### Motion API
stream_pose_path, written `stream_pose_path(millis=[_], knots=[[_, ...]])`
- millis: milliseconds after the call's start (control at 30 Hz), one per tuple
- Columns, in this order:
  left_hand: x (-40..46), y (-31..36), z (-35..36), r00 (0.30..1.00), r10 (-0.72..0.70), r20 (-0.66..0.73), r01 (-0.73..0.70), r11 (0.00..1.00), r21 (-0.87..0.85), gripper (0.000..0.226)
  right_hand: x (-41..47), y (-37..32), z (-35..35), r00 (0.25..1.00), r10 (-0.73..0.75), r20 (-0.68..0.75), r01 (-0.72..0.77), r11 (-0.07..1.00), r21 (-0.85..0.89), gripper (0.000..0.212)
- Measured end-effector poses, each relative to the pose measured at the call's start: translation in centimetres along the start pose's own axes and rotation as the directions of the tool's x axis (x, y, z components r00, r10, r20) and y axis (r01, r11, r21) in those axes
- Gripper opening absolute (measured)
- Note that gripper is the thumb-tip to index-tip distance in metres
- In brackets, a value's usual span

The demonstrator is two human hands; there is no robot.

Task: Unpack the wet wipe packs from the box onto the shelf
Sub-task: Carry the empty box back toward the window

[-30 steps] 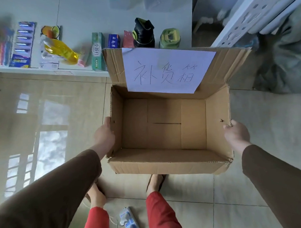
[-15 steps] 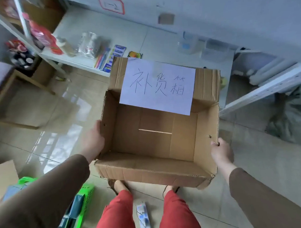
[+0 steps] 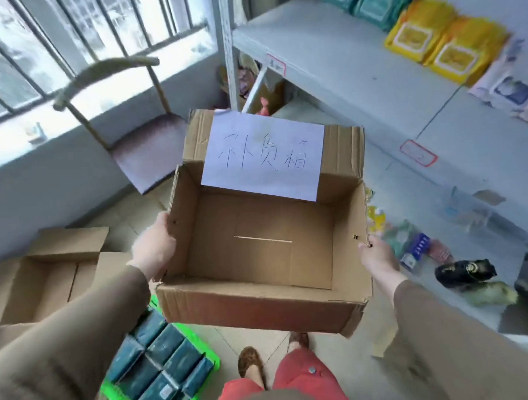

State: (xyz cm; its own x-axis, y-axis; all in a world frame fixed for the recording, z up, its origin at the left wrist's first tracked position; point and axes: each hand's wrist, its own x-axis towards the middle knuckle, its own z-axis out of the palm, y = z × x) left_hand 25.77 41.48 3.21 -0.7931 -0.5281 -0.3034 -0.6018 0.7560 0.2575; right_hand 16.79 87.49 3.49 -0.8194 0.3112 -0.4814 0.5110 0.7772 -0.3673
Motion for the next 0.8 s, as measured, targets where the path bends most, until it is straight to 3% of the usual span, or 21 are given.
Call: stream_pose_path(millis=[333,600,800], knots=[[12.4,-8.4,-6.9,0.974,-0.216,-0.072,0.205,0.969,-0.138,0.043,7.9,-25.0,4.5,0.965,-0.246,0.094,0.257,0.957,-0.133,0.047],[23.4,-11.6,-11.1,0.902,-0.428,-0.059,0.400,0.879,-0.260,0.027,15.3,-45.2,8.4,0.904,-0.381,0.193,0.414,0.894,-0.175,0.043],[29.5,-14.7,-12.5,0.858,-0.514,-0.028,0.466,0.800,-0.378,0.038,18.0,-59.2,12.4,0.878,-0.423,0.223,0.468,0.856,-0.219,0.044]])
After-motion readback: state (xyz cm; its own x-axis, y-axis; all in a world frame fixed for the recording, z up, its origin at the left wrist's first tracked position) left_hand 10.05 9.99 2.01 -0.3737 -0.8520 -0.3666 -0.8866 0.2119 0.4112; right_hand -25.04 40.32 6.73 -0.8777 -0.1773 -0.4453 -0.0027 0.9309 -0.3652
